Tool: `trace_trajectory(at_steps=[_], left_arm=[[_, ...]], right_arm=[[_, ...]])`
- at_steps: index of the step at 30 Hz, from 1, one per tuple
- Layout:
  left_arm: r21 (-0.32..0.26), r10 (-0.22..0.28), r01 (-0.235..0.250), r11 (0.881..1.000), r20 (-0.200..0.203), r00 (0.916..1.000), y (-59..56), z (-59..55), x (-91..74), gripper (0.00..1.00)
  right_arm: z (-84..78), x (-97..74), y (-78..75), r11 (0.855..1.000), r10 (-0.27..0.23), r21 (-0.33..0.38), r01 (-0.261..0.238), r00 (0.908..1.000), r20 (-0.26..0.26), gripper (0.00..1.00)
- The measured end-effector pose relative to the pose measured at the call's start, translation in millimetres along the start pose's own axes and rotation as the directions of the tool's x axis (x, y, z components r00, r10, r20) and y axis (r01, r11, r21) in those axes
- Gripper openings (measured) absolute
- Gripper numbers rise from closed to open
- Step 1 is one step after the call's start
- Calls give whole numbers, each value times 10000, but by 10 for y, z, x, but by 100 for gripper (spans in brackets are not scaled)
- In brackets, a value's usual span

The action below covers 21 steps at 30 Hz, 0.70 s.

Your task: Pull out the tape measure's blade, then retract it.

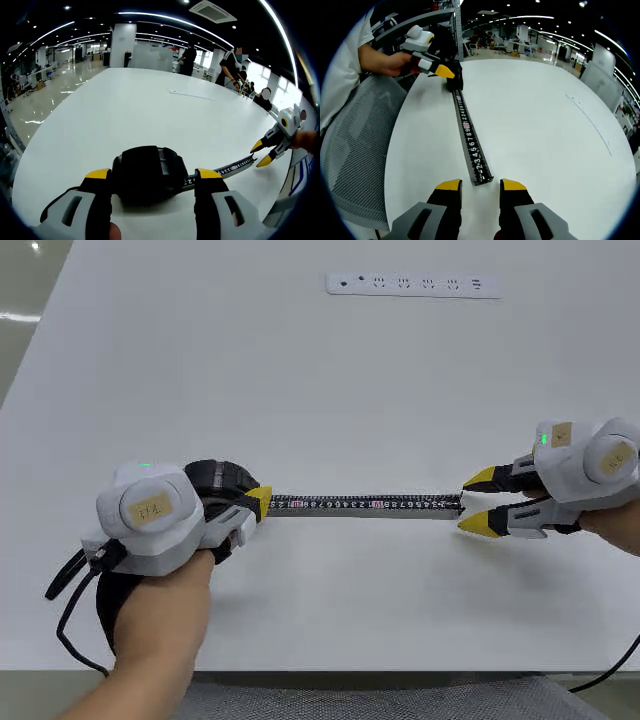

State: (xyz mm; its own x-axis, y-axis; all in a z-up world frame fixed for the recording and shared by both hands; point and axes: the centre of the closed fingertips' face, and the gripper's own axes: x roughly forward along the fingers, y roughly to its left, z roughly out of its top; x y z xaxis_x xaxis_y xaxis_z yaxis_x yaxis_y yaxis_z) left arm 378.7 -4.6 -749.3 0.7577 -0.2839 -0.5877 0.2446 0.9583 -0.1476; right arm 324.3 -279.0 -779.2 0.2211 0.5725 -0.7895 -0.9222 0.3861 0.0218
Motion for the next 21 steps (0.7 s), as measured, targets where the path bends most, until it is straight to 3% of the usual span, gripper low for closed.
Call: trace_trajectory(at_steps=[11,12,21], left_arm=[[-206,173,-175,9996,-107,9998,41,-4,11,58],[-444,152,-154,9989,-57,9999,43,0,14,58],[-282,276,-281,9992,-182,9995,46,-11,36,58]], right_arm=[[17,79,-9,9999,147,-86,-147,9999,-25,25],[13,85,-10,9998,161,-132,-161,9999,-62,24],[10,121,-26,9994,270,-211,-272,9996,-113,23]])
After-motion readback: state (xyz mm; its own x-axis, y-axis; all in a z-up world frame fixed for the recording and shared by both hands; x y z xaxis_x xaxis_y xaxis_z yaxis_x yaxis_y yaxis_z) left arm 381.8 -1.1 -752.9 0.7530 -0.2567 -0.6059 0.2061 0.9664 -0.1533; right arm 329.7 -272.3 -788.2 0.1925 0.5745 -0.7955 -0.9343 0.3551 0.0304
